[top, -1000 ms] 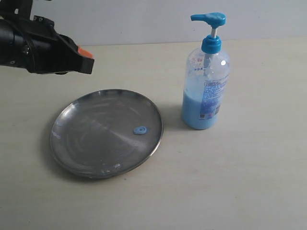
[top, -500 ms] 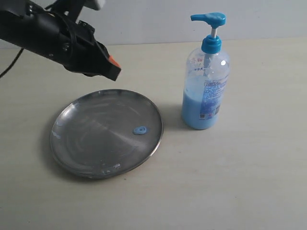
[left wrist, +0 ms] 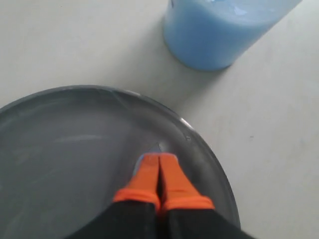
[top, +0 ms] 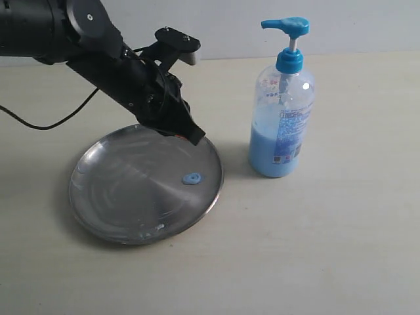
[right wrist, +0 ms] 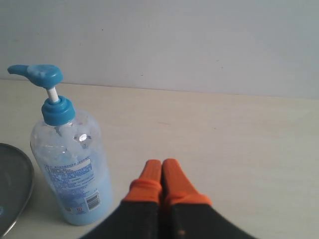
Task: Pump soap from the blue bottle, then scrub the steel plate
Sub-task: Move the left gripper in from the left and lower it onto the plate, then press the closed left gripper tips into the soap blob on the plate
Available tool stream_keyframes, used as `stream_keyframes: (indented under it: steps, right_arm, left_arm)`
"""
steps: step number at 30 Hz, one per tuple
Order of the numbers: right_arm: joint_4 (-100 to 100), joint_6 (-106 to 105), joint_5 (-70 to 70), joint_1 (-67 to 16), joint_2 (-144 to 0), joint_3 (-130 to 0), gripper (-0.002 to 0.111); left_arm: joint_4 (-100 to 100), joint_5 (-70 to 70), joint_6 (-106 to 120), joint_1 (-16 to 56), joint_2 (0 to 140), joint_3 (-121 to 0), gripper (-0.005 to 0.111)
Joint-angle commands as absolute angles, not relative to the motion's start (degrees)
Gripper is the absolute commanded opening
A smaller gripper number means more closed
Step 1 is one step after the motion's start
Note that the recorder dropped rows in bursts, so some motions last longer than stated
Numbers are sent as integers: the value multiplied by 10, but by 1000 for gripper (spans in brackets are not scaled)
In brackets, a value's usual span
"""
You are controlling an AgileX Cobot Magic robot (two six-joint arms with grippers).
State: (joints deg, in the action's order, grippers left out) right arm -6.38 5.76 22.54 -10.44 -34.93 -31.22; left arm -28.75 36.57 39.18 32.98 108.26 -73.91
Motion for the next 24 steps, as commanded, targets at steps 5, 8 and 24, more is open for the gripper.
stream_keyframes:
  steps: [5, 8, 24]
  right_arm:
    - [-64, 61, 223, -106, -350, -311, 0]
    - [-64, 66, 220, -106, -359, -311, 0]
    - [-64, 71, 218, -106, -371, -311, 0]
  left_arm:
    - [-274, 399, 367, 333, 1153, -803, 0]
    - [-259, 403, 341, 333, 1166, -806, 0]
    - [-216, 419, 309, 349, 1205, -828, 0]
